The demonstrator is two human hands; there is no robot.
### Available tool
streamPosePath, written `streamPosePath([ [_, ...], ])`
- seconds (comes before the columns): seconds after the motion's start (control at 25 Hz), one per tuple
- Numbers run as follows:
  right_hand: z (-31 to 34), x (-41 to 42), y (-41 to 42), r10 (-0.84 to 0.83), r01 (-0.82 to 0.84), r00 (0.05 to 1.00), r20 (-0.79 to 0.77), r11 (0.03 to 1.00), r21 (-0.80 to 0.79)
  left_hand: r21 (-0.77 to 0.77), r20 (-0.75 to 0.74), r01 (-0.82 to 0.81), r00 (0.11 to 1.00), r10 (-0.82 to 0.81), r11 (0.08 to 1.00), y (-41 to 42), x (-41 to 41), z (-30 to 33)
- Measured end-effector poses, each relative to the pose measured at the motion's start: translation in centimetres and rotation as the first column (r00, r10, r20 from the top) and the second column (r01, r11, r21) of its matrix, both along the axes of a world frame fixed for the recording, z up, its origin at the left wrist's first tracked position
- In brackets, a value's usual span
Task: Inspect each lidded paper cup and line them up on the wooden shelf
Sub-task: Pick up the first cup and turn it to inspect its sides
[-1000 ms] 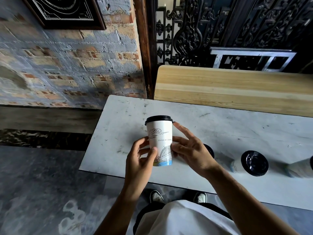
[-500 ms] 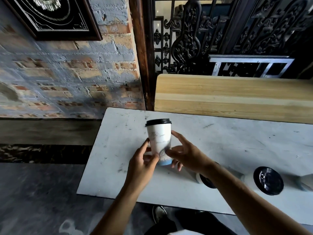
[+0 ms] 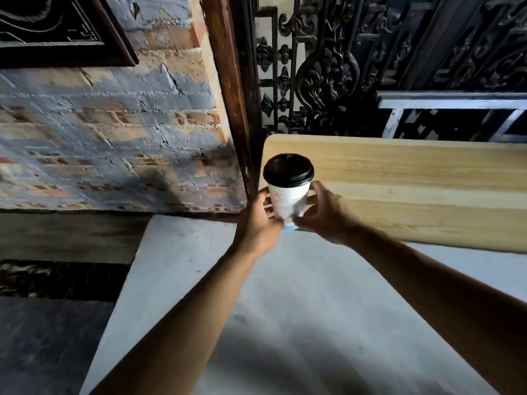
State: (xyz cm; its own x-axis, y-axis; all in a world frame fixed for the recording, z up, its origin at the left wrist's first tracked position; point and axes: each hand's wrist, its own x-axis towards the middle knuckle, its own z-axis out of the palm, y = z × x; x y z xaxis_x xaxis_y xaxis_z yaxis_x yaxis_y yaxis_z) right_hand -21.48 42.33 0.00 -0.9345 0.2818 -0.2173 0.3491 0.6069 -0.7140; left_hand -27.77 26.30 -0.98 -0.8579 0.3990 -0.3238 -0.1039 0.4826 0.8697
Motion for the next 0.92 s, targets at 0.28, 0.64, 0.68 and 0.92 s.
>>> streamPosePath([
  [0.28,-10.3,-11.2,5.7,0.035,-0.011,0.977,-0.210,0.993,0.114,-0.176,-0.385,-0.053,0.923,-0.019,0.983,6.0,-10.4,-9.6],
  [0.64,-15.5,-12.7,6.8,0.032,-0.028,0.988,-0.148,0.999,0.034,-0.081,-0.285,-0.147,0.951,0.118,0.986,7.2,-11.7,-15.8],
  [0.68,-15.3,-12.5,6.7,0.024,-0.021,0.991,-0.133,0.999,0.027,-0.085,-0.269,-0.151,0.955,0.123,0.985,7.1,-11.3,-16.0],
  [0.92,-11.1,-6.3,5.6,-0.088,0.086,0.989,0.123,0.996,0.018,0.009,-0.085,-0.194,0.977,0.194,0.981,3.1,-4.1,-12.0],
])
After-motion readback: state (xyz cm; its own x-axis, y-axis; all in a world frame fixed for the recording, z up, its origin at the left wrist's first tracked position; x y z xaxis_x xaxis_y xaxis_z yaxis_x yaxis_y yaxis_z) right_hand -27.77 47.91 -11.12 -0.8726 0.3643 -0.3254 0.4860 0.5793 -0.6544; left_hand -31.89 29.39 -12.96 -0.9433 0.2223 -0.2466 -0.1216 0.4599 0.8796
